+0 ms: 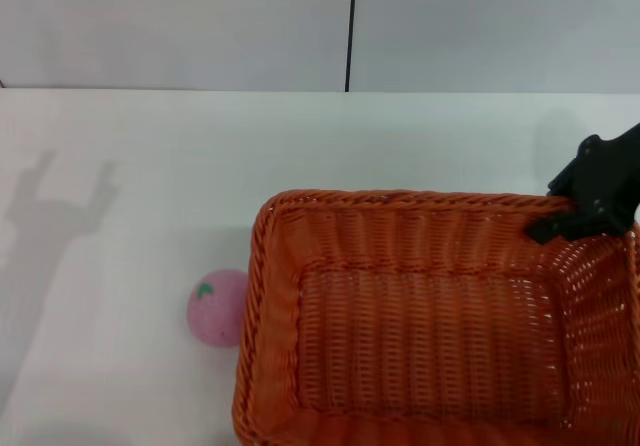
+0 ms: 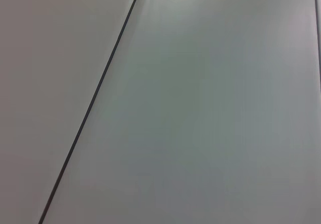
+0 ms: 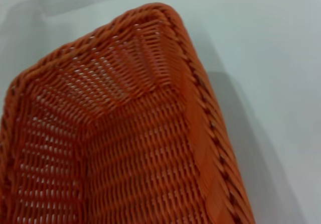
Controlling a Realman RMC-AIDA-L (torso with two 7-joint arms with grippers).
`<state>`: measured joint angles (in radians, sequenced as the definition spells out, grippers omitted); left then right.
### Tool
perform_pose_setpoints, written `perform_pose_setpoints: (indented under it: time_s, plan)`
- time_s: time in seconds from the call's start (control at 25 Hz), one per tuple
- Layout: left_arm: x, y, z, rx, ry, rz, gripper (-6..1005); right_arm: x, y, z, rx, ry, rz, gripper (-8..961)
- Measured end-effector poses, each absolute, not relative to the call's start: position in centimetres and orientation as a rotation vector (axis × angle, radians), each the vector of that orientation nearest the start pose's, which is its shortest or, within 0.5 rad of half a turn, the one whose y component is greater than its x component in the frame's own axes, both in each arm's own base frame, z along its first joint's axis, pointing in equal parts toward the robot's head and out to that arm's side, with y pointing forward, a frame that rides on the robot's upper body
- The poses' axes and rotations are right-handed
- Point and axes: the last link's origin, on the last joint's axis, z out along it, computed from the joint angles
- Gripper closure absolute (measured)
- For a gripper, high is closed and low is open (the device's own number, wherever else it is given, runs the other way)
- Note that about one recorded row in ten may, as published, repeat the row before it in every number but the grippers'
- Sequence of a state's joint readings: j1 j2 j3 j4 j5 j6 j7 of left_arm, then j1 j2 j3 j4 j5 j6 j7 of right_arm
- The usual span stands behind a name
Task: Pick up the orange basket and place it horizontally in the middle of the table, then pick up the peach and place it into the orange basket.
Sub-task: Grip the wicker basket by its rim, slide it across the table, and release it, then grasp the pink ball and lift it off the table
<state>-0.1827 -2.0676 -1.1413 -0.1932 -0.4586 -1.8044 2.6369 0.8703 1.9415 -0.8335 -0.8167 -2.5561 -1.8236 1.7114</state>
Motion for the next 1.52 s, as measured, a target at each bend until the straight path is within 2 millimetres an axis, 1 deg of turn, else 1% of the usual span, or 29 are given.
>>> perform_pose_setpoints:
  time_s: [0.16, 0.24, 0.28, 0.44, 0.64, 0.68, 0.76, 0.84, 0.88, 1.04, 1.08, 1.12, 1.16, 1.2, 1.24, 1.28, 1.36, 1.4, 1.44, 1.48, 1.52]
  plan:
    - [-31.5, 23.1, 3.9, -1.410, -0.377, -1.305, 153, 19.9, 38.0, 4.3, -3.117, 0.449, -0.286, 796]
    - [-31.5, 23.2, 3.9, -1.412, -0.377, -1.305, 153, 19.0, 38.4, 3.8, -3.116, 0.441, -0.235, 794]
    - [-31.5, 23.2, 3.9, -1.412, -0.377, -1.305, 153, 19.0, 38.4, 3.8, -3.116, 0.441, -0.235, 793]
    - [-31.4, 23.3, 3.9, -1.414, -0.379, -1.304, 154, 17.9, 38.7, 3.8, -3.117, 0.413, -0.143, 790]
    - [-31.6, 23.1, 3.9, -1.412, -0.384, -1.299, 154, 17.7, 39.0, 4.7, -3.054, 0.400, -0.053, 584]
    - [-31.6, 23.1, 3.9, -1.411, -0.385, -1.297, 154, 17.9, 39.0, 5.1, -3.025, 0.400, -0.017, 563]
    - [-31.7, 23.0, 3.9, -1.411, -0.385, -1.296, 154, 18.2, 38.9, 6.1, -2.951, 0.401, 0.090, 521]
    - [-31.8, 22.8, 4.0, -1.416, -0.385, -1.293, 154, 18.7, 38.5, 7.2, -2.867, 0.385, 0.244, 478]
    - [-32.0, 22.6, 4.0, -1.421, -0.394, -1.297, 154, 19.2, 38.1, 7.8, -2.818, 0.381, 0.339, 457]
    - [-32.6, 22.4, 4.4, -1.439, -0.440, -1.319, 154, 21.7, 35.8, 9.8, -2.566, 0.372, 0.769, 457]
    - [-32.9, 22.4, 4.7, -1.459, -0.456, -1.323, 154, 22.4, 35.3, 10.2, -2.496, 0.361, 0.851, 457]
    - [-33.2, 22.4, 5.0, -1.488, -0.465, -1.324, 154, 23.3, 34.5, 10.4, -2.415, 0.356, 0.932, 457]
    - [-33.4, 22.5, 5.3, -1.564, -0.471, -1.315, 154, 24.4, 33.8, 10.6, -2.330, 0.347, 0.998, 457]
    - [-33.4, 22.6, 5.3, -1.579, -0.471, -1.313, 154, 25.3, 33.0, 10.8, -2.240, 0.325, 1.056, 457]
    - [-33.5, 22.7, 5.3, -1.641, -0.478, -1.307, 154, 26.3, 32.4, 10.7, -2.162, 0.321, 1.100, 457]
    - [-33.6, 22.8, 5.4, -1.689, -0.486, -1.299, 154, 27.6, 31.5, 10.8, -2.053, 0.326, 1.147, 457]
    - [-34.0, 23.1, 5.5, -1.832, -0.511, -1.264, 154, 29.4, 30.4, 10.9, -1.917, 0.356, 1.191, 457]
    - [-34.0, 23.1, 5.5, -1.868, -0.518, -1.255, 154, 30.7, 29.5, 11.1, -1.834, 0.388, 1.206, 457]
    - [-34.3, 23.1, 5.5, -1.946, -0.534, -1.227, 154, 30.7, 29.5, 11.1, -1.834, 0.388, 1.206, 457]
    - [-34.6, 23.0, 5.7, -2.044, -0.554, -1.187, 155, 31.4, 29.1, 11.1, -1.800, 0.413, 1.207, 457]
    - [-34.8, 22.9, 5.8, -2.068, -0.561, -1.175, 155, 31.9, 28.7, 11.1, -1.779, 0.432, 1.207, 457]
